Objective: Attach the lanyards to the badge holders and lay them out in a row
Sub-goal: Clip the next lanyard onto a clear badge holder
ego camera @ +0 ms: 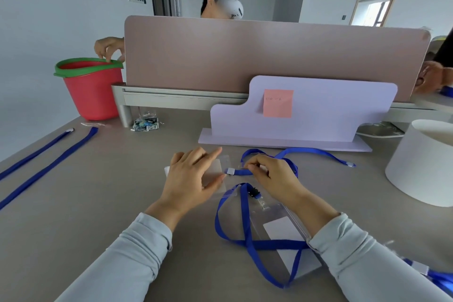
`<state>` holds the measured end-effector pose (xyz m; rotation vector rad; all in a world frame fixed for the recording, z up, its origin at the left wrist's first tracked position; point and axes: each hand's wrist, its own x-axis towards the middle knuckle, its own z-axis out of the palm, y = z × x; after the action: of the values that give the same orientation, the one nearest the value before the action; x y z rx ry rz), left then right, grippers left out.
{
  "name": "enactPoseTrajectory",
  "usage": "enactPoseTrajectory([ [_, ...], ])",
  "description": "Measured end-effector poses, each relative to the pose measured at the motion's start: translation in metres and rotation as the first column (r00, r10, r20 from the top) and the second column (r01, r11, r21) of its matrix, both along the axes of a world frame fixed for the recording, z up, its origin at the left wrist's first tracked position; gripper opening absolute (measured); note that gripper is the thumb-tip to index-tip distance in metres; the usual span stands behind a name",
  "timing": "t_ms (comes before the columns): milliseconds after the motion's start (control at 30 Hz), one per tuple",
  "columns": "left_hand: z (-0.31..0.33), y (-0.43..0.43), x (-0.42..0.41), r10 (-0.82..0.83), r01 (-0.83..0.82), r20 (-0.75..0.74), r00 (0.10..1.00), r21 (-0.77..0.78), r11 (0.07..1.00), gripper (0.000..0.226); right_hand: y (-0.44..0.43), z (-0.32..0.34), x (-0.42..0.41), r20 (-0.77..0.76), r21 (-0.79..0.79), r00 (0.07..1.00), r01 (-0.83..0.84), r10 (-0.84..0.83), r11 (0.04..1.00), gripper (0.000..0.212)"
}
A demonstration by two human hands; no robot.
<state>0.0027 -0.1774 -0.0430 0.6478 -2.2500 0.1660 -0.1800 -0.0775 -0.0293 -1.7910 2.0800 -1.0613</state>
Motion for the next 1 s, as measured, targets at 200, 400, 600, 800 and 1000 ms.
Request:
enactPoseTrajectory([
  [200, -0.0021, -0.0002, 0.0006, -0.038, 0.038, 0.014, 0.999, -0.007, 0.999, 0.066, 0.0005, 0.0010, 0.0049, -0.018, -0.011, 0.996, -0.092, 0.092, 0.996, 0.021],
  [400, -0.0035, -0.0005, 0.0005, -0.028, 0.030, 0.051, 0.998, -0.045, 0.999, 0.074, 0.0022, 0.0054, 0.0089, 0.016, 0.013, 0.989, -0.145, 0.145, 0.989, 0.021],
  [600, -0.0028, -0.0010, 0.0005, -0.029, 0.033, 0.057, 0.998, -0.068, 0.997, 0.069, 0.0032, 0.0069, 0.0090, 0.025, 0.049, 0.985, -0.169, 0.168, 0.984, 0.022],
  [800, -0.0008, -0.0002, 0.0020, -0.042, 0.044, 0.042, 0.998, -0.042, 0.998, 0.059, 0.0026, 0.0057, 0.0075, 0.036, 0.075, 0.981, -0.195, 0.193, 0.978, 0.014],
  [1000, 0.0024, 0.0021, -0.0011, -0.067, 0.068, 0.035, 0.997, -0.040, 0.997, 0.055, 0.0038, 0.0080, 0.0087, 0.068, 0.083, 0.974, -0.221, 0.215, 0.972, 0.009],
])
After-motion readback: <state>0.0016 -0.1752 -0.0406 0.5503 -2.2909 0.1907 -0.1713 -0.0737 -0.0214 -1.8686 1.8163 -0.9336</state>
